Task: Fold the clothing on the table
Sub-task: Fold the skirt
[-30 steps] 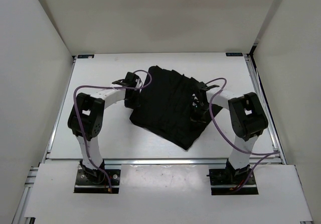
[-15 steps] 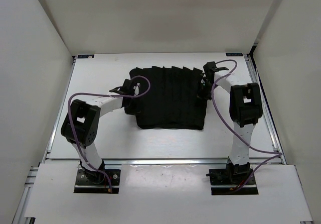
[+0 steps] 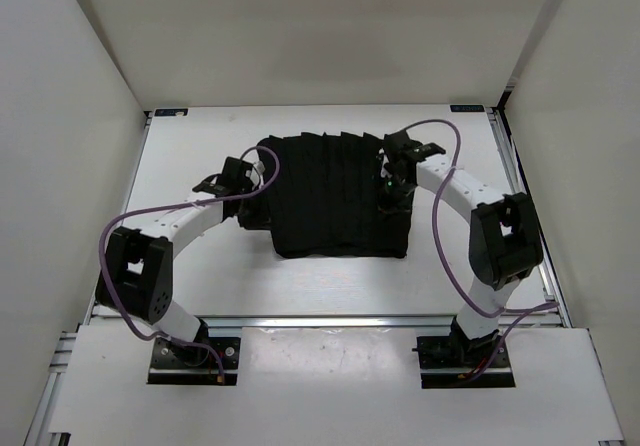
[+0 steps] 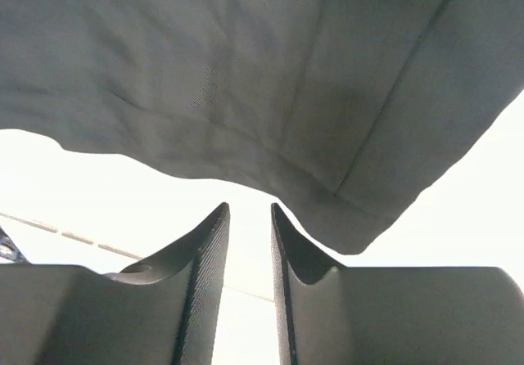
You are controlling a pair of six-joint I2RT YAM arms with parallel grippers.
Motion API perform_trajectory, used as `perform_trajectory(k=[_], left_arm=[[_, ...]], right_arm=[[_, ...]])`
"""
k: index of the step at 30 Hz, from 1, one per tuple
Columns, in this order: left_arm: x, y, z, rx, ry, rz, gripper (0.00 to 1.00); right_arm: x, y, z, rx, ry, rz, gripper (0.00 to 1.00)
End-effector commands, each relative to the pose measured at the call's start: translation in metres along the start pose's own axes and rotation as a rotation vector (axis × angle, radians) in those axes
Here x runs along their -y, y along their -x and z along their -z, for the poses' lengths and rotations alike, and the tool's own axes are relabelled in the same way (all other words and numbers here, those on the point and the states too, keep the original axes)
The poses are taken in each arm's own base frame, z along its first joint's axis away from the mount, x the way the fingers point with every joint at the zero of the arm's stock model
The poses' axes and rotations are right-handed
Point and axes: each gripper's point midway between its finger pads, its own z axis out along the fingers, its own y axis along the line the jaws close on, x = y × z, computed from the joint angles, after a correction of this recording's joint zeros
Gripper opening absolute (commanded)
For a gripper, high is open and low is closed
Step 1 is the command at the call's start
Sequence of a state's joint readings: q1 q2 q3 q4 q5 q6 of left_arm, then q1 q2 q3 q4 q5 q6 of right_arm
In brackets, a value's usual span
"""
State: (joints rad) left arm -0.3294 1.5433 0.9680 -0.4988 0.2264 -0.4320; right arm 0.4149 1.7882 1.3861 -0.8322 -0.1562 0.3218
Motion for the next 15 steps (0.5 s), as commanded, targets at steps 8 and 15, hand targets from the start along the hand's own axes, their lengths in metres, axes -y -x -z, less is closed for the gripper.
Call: perform_trajectory(k=[8,15], left_arm=[[0.003,-0.048,0.005,-0.072,-0.03,0.006,0.45],[0.009,-0.04,0.003,-0.055,-0.042,0.011,0.51]], right_arm=[[0.021,-0.059,0.001,-0.1,-0.061,-0.093,0.33],[0.028,-0.062,0.008,-0.085,-0.069,-0.099,0.34]])
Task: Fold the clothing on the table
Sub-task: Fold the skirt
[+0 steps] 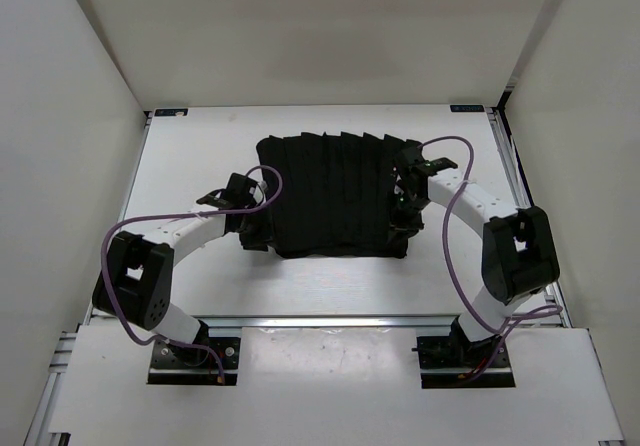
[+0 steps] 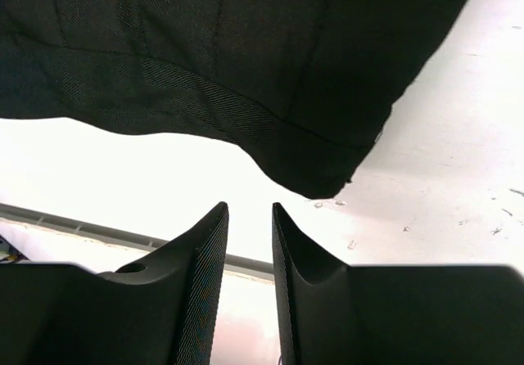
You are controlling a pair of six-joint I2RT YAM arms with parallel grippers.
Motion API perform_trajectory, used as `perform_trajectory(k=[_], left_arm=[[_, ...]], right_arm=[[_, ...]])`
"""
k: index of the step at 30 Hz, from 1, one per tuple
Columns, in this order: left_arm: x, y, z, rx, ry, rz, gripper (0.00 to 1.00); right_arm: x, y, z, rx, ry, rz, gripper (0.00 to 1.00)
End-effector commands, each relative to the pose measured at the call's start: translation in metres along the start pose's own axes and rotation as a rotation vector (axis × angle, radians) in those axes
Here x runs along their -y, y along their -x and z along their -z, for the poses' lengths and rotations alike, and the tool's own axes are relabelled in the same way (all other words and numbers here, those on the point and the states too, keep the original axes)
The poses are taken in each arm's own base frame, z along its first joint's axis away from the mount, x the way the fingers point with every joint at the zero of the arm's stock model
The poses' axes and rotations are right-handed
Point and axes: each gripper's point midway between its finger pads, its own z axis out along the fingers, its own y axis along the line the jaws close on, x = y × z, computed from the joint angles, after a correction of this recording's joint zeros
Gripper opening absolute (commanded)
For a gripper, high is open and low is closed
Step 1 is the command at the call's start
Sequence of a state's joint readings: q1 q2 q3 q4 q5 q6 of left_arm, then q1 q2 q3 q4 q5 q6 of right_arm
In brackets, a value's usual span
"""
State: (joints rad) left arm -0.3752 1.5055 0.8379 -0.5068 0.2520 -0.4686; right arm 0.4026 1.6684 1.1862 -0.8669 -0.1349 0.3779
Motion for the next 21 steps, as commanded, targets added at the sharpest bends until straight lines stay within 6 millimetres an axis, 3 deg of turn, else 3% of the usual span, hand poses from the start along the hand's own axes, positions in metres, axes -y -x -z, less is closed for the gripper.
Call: perform_trajectory(k=[1,6,12,14,16,21], left_arm=[[0.016,0.012,0.009,0.053,-0.053,-0.012,0.5],[0.014,0.006,0.001,0.052,-0.047,0.007,0.5],[0.011,-0.008,-0.012,0.036,-0.031,0.01,0.43],[0.011,-0.009,-0.015,0.037,-0.023,0.004,0.33],[0.009,-0.011,-0.015,0.039,-0.011,0.006,0.0],[0.02,0.002,0.003,0.085,-0.059,0.008,0.0]], right_arm=[[0.003,-0.006,0.006,0.003,-0.004,-0.008,0.33],[0.006,-0.007,0.009,0.011,0.0,-0.017,0.33],[0.014,-0.007,0.014,0.036,0.007,-0.041,0.33],[0.016,-0.008,0.017,0.045,0.005,-0.05,0.33],[0.021,-0.011,0.017,0.054,0.005,-0.053,0.33],[0.031,-0.019,0.015,0.044,0.014,-0.092,0.31]])
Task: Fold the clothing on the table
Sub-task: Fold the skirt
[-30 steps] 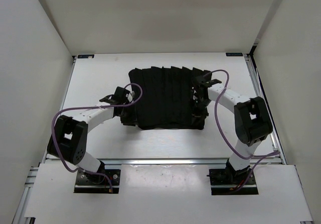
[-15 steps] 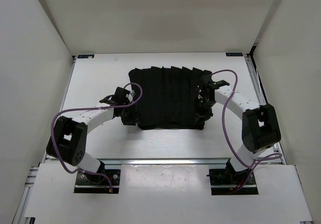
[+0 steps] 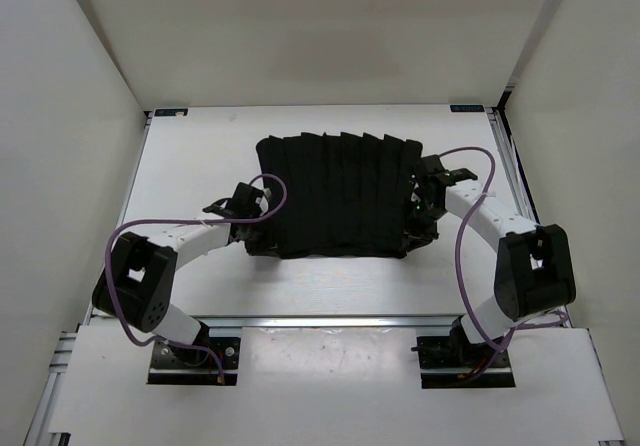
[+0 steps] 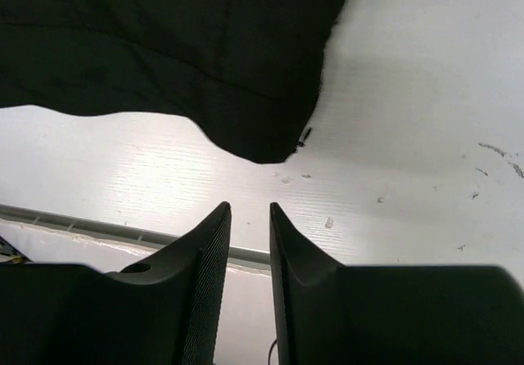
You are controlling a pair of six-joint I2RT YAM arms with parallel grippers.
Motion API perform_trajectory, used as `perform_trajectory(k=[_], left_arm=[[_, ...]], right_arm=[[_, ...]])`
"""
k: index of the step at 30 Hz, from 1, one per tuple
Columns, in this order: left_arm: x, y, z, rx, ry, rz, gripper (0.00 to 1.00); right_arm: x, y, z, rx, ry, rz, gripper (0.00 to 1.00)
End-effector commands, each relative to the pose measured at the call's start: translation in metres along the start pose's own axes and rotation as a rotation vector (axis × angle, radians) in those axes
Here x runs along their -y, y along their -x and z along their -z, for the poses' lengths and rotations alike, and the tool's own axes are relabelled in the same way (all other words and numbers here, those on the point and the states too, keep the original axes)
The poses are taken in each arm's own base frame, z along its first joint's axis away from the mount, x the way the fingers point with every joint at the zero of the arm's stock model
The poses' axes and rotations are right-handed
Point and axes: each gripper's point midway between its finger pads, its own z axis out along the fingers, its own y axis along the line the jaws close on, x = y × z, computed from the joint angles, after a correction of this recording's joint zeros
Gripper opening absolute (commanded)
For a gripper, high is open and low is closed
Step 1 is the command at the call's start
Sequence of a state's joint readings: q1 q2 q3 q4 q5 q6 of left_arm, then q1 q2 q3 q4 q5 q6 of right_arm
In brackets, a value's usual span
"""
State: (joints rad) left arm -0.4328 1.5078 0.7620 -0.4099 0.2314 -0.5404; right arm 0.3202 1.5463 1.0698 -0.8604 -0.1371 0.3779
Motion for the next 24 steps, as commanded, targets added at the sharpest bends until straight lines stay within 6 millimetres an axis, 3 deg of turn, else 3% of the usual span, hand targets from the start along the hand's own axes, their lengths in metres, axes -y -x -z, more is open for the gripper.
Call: perform_trajectory(k=[1,4,6,8,12,18,24], left_arm=[[0.011,0.017,0.021,0.078,-0.042,-0.003,0.0],[0.003,0.012,0.026,0.086,-0.019,-0.001,0.0],[-0.002,0.008,0.026,0.086,-0.026,0.016,0.0],[-0.004,-0.002,0.022,0.065,-0.03,0.027,0.0],[0.0,-0.002,0.023,0.073,-0.038,0.015,0.0],[0.0,0.0,0.024,0.08,-0.045,0.021,0.0],[-0.001,-0.004,0.023,0.064,-0.052,0.021,0.0]], right_arm=[[0.006,-0.005,0.001,0.007,0.014,-0.012,0.31],[0.0,-0.005,0.0,0.014,0.028,0.0,0.34],[-0.006,-0.003,-0.001,0.023,0.038,0.012,0.51],[-0.016,-0.002,-0.003,0.036,0.066,0.029,0.51],[-0.02,0.0,-0.005,0.058,0.006,0.11,0.53],[-0.001,-0.016,-0.021,0.037,-0.222,0.241,0.53],[0.014,-0.014,-0.029,0.069,-0.336,0.255,0.5]])
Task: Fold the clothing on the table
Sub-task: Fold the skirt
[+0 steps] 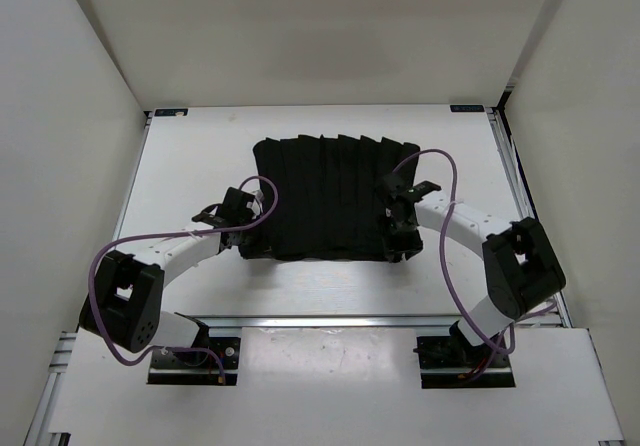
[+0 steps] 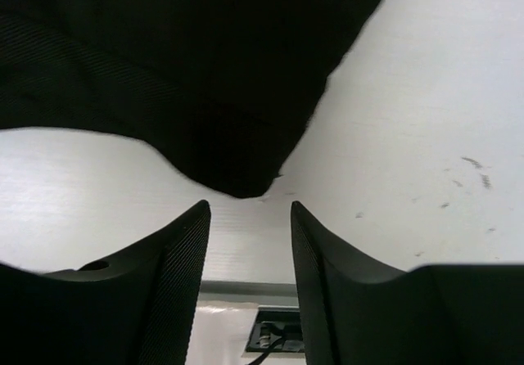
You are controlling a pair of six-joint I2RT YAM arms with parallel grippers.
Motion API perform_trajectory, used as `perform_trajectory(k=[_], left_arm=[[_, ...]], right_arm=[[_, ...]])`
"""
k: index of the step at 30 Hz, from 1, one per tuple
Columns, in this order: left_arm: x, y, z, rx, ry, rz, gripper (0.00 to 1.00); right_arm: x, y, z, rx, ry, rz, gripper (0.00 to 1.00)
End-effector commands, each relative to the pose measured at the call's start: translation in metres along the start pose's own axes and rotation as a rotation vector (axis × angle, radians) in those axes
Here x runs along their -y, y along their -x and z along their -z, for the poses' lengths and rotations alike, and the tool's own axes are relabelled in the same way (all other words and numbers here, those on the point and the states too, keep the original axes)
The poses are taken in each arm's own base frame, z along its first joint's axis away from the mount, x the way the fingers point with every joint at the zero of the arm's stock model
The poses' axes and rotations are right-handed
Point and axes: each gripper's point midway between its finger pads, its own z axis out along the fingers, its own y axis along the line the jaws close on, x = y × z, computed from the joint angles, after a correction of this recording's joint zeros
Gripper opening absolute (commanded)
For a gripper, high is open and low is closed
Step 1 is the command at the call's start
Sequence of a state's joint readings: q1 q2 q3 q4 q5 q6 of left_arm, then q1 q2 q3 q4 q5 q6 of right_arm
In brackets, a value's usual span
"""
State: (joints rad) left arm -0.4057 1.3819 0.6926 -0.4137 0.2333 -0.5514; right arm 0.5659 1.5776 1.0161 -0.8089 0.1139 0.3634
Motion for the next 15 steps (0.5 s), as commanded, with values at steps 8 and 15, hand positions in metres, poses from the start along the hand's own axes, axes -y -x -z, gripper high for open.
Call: perform_trajectory(k=[8,15], left_arm=[[0.002,-0.002,0.004,0.005,-0.034,0.008,0.0],[-0.002,-0.001,0.004,0.007,-0.025,0.009,0.0]], right_arm=[[0.031,0.019,-0.017,0.091,-0.244,0.034,0.43],[0.024,0.04,-0.019,0.201,-0.282,0.096,0.17]])
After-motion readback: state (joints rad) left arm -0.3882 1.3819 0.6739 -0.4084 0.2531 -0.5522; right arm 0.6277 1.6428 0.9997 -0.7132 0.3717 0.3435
